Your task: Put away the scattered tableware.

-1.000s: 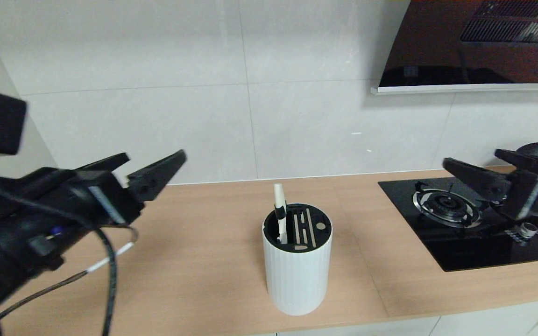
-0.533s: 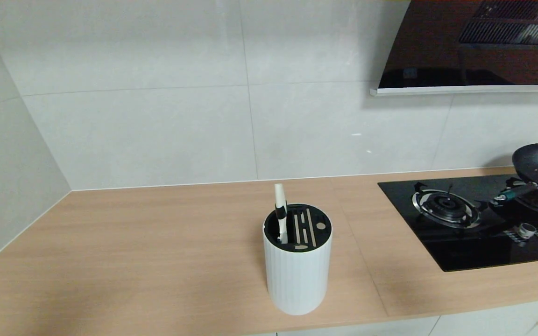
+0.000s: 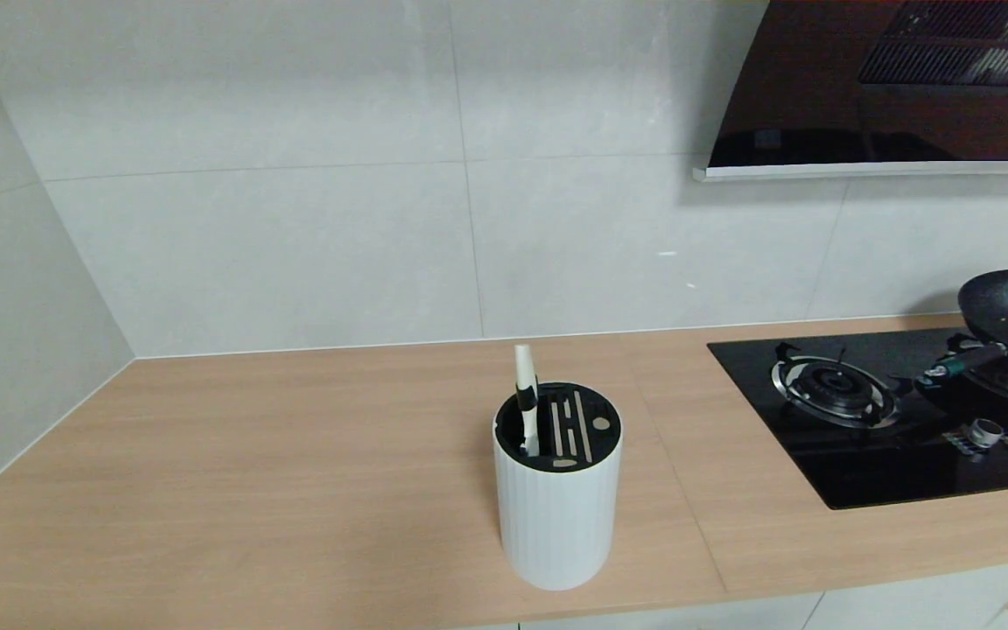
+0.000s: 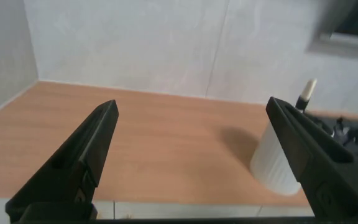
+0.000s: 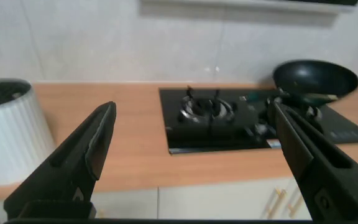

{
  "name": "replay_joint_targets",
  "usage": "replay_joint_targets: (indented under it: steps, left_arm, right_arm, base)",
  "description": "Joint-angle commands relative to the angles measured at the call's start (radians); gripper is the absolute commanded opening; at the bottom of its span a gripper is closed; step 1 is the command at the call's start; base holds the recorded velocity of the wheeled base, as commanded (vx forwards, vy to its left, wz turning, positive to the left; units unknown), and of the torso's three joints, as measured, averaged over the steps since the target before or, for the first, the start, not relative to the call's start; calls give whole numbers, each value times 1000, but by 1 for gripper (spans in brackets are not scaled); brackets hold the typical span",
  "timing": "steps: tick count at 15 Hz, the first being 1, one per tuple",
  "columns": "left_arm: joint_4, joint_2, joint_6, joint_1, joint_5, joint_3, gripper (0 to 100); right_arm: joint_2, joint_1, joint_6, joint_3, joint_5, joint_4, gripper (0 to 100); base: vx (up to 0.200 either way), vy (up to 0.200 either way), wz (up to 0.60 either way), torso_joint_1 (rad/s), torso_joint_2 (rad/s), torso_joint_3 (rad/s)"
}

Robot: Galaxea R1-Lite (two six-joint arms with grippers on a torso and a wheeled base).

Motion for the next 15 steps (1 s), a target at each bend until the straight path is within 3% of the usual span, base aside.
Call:
replay_joint_targets:
  steps: [1, 2, 3, 4, 5, 6, 7, 8, 9, 10, 11, 15]
  left_arm:
    - [6, 47, 35, 83, -3, -32, 100]
    - [-8, -5, 78, 121, 8, 57, 100]
    - [-45, -5, 61, 175, 22, 120, 100]
    - [-80, -86, 69, 226, -15, 186, 100]
    - [-92, -91, 138, 227, -78, 264, 100]
    - [-144, -91, 179, 227, -75, 347, 100]
    - [-247, -91, 188, 227, -86, 450, 100]
    - [-354, -91, 204, 227, -136, 557, 100]
    - [-324, -91, 204, 227, -198, 557, 100]
    - [-284, -91, 164, 227, -241, 557, 100]
    - [-269, -91, 161, 227, -245, 557, 100]
    - [-269, -91, 158, 227, -251, 557, 100]
  right_arm:
    - [-54, -3, 1, 36, 14, -1, 100]
    - [-85, 9, 3, 88, 29, -4, 100]
    - [-83, 9, 4, 126, 32, -17, 100]
    - [-83, 9, 4, 171, 30, -44, 100]
    - [-83, 9, 4, 214, 30, -87, 100]
    - [-83, 9, 4, 273, 30, -142, 100]
    - [-83, 9, 4, 346, 30, -225, 100]
    - [-83, 9, 6, 352, 33, -254, 100]
    - [-83, 9, 6, 352, 35, -221, 100]
    - [-83, 9, 3, 352, 35, -179, 100]
    - [-83, 9, 3, 352, 52, -116, 100]
    - [-82, 12, 15, 352, 75, -132, 100]
  base:
    - [0, 0, 0, 0, 0, 0]
    - [0, 0, 0, 0, 0, 0]
    - [0, 0, 0, 0, 0, 0]
    - [0, 0, 0, 0, 0, 0]
    - [0, 0, 0, 0, 0, 0]
    - [0, 0, 0, 0, 0, 0]
    - [0, 0, 0, 0, 0, 0]
    - [0, 0, 0, 0, 0, 0]
    - [0, 0, 0, 0, 0, 0]
    - [0, 0, 0, 0, 0, 0]
    - [0, 0, 0, 0, 0, 0]
    - [0, 0, 0, 0, 0, 0]
